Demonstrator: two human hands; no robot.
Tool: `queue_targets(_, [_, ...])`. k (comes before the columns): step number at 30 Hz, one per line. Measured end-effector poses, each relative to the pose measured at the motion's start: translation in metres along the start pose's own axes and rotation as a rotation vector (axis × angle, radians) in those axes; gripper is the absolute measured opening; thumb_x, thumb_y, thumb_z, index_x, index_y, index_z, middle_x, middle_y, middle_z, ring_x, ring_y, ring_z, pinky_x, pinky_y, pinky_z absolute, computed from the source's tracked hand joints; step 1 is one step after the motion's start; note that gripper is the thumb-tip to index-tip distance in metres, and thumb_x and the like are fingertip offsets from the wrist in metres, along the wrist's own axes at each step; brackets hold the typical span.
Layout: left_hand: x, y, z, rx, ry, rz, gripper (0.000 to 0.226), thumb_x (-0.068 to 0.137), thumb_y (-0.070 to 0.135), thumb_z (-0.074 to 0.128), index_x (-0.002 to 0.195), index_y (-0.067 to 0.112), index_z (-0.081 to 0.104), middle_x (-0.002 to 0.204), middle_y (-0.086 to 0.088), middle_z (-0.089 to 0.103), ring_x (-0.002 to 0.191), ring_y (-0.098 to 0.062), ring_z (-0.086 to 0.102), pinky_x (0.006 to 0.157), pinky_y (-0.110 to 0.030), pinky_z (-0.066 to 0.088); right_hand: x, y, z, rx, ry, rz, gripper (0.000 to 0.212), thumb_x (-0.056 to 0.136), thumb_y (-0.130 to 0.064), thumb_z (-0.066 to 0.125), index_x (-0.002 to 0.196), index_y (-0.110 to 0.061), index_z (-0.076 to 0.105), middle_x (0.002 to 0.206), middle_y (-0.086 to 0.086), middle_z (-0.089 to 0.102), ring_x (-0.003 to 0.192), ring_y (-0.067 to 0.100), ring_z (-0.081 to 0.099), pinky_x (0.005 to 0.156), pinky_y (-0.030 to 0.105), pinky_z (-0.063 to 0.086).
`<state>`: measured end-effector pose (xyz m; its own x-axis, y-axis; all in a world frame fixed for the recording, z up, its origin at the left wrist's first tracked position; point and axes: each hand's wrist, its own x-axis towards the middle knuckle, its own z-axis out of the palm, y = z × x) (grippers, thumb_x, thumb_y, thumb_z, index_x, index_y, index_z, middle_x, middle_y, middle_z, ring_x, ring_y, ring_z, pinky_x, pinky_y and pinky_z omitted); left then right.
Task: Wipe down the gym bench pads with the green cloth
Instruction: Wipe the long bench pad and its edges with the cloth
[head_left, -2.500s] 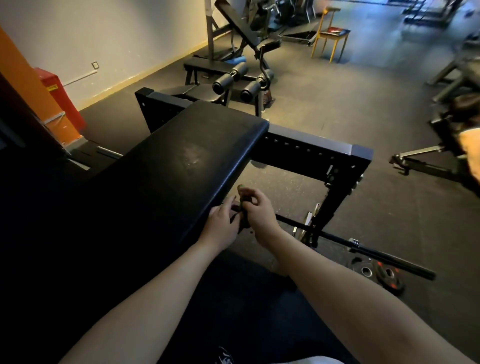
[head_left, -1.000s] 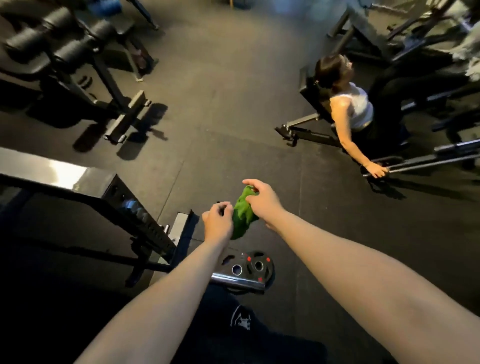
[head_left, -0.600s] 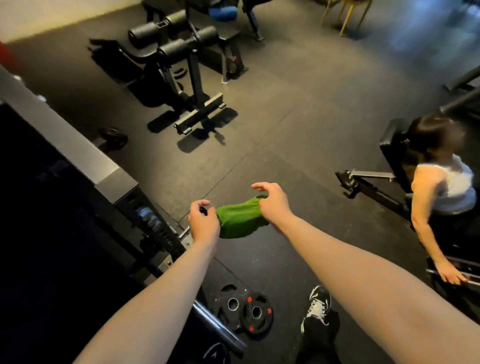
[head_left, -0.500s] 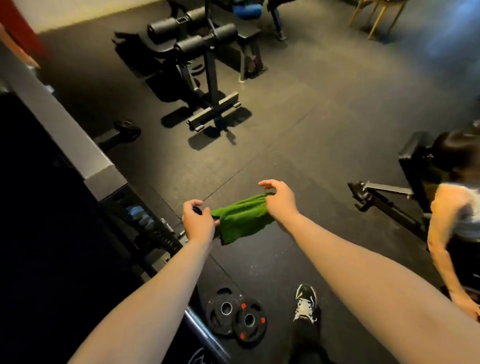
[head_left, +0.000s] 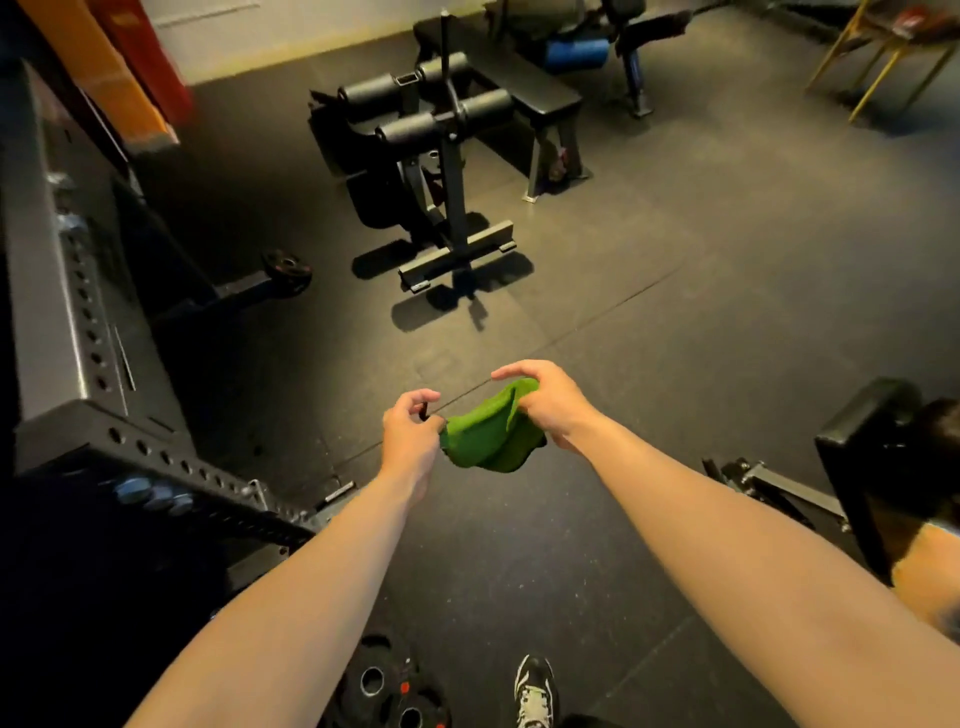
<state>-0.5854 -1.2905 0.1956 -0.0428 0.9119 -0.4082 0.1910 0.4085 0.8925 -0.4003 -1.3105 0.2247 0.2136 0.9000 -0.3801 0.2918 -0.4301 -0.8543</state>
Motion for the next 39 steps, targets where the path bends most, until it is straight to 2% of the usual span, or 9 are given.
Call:
queue_targets(5, [0.029, 0.045, 0.03, 0.1, 0.015, 0.089, 0.02, 0.093, 0.003, 0.06, 0.093, 0.02, 0.071, 0.104, -0.005, 0.068, 0.081, -0.016, 0.061, 0.068, -0.028, 0.049, 0.033, -0.027, -0.064, -0.146, 0.136, -0.082, 0.064, 0.082, 0.02, 0.034, 0.108, -0.026, 0.071, 0.134, 0.0, 0.052, 0.13, 0.018, 0.045, 0.094, 0.022, 0.036])
queue_targets(8, [0.048, 0.075, 0.048, 0.028, -0.099, 0.058, 0.018, 0.092, 0.001, 0.062, 0.094, 0.015, 0.072, 0.094, -0.004, 0.07, 0.084, -0.015, 0.06, 0.062, -0.012, 0.047, 0.058, -0.045, -0.088, -0.097, 0.185, -0.065, 0.065, 0.084, 0.018, 0.032, 0.109, -0.031, 0.068, 0.138, 0.001, 0.054, 0.131, 0.022, 0.046, 0.092, 0.026, 0.043])
queue_targets(13, [0.111, 0.12, 0.079, 0.208, -0.359, 0.047, 0.028, 0.082, 0.013, 0.081, 0.109, 0.017, 0.072, 0.104, 0.003, 0.067, 0.089, -0.006, 0.06, 0.068, -0.015, 0.045, 0.124, -0.075, -0.12, -0.081, 0.187, -0.099, 0.058, 0.093, 0.011, 0.034, 0.12, -0.029, 0.068, 0.132, -0.005, 0.059, 0.123, 0.013, 0.05, 0.093, 0.021, 0.043])
queue_targets(16, [0.177, 0.139, 0.096, 0.423, -0.227, 0.107, 0.015, 0.088, 0.008, 0.074, 0.096, 0.02, 0.074, 0.103, -0.003, 0.068, 0.073, -0.012, 0.059, 0.059, -0.021, 0.045, 0.181, -0.096, -0.138, -0.056, 0.182, -0.123, 0.056, 0.095, 0.008, 0.036, 0.121, -0.03, 0.068, 0.126, -0.009, 0.06, 0.12, 0.011, 0.051, 0.096, 0.021, 0.039])
queue_targets(20, [0.275, 0.185, 0.113, 0.436, -0.138, 0.213, 0.02, 0.094, 0.007, 0.064, 0.094, 0.026, 0.072, 0.101, 0.001, 0.071, 0.089, -0.016, 0.066, 0.064, -0.022, 0.046, 0.278, -0.138, -0.158, -0.004, 0.221, -0.121, 0.053, 0.094, 0.01, 0.036, 0.118, -0.023, 0.069, 0.122, -0.004, 0.063, 0.114, 0.01, 0.056, 0.095, 0.024, 0.045])
queue_targets(26, [0.386, 0.273, 0.142, -0.22, -0.168, -0.015, 0.032, 0.094, -0.003, 0.058, 0.108, 0.026, 0.064, 0.112, -0.001, 0.062, 0.095, -0.02, 0.061, 0.075, -0.032, 0.054, 0.388, -0.197, -0.2, -0.009, 0.151, -0.099, 0.058, 0.086, 0.013, 0.044, 0.124, -0.026, 0.066, 0.127, 0.001, 0.058, 0.111, 0.016, 0.057, 0.085, 0.026, 0.05])
queue_targets(29, [0.447, 0.321, 0.168, -0.27, -0.237, -0.019, 0.03, 0.096, 0.005, 0.062, 0.114, 0.029, 0.063, 0.127, 0.002, 0.058, 0.108, -0.018, 0.059, 0.096, -0.04, 0.05, 0.451, -0.218, -0.232, -0.197, 0.14, -0.133, 0.063, 0.085, 0.015, 0.042, 0.128, -0.026, 0.064, 0.132, 0.001, 0.056, 0.123, 0.02, 0.052, 0.1, 0.031, 0.047])
queue_targets(32, [0.493, 0.355, 0.195, -0.082, -0.359, 0.083, 0.033, 0.09, 0.015, 0.074, 0.117, 0.03, 0.064, 0.129, 0.003, 0.061, 0.119, -0.017, 0.058, 0.108, -0.042, 0.042, 0.519, -0.229, -0.259, -0.351, 0.203, -0.168, 0.059, 0.086, 0.015, 0.041, 0.126, -0.021, 0.067, 0.138, 0.005, 0.052, 0.129, 0.023, 0.047, 0.103, 0.032, 0.043])
queue_targets(39, [0.612, 0.411, 0.296, 0.545, -0.234, 0.331, 0.017, 0.092, 0.018, 0.07, 0.106, 0.028, 0.068, 0.099, 0.005, 0.068, 0.094, -0.017, 0.063, 0.069, -0.025, 0.043, 0.688, -0.249, -0.334, -0.486, 0.171, -0.251, 0.042, 0.095, 0.002, 0.041, 0.119, -0.018, 0.069, 0.125, 0.009, 0.062, 0.116, 0.026, 0.055, 0.098, 0.038, 0.048])
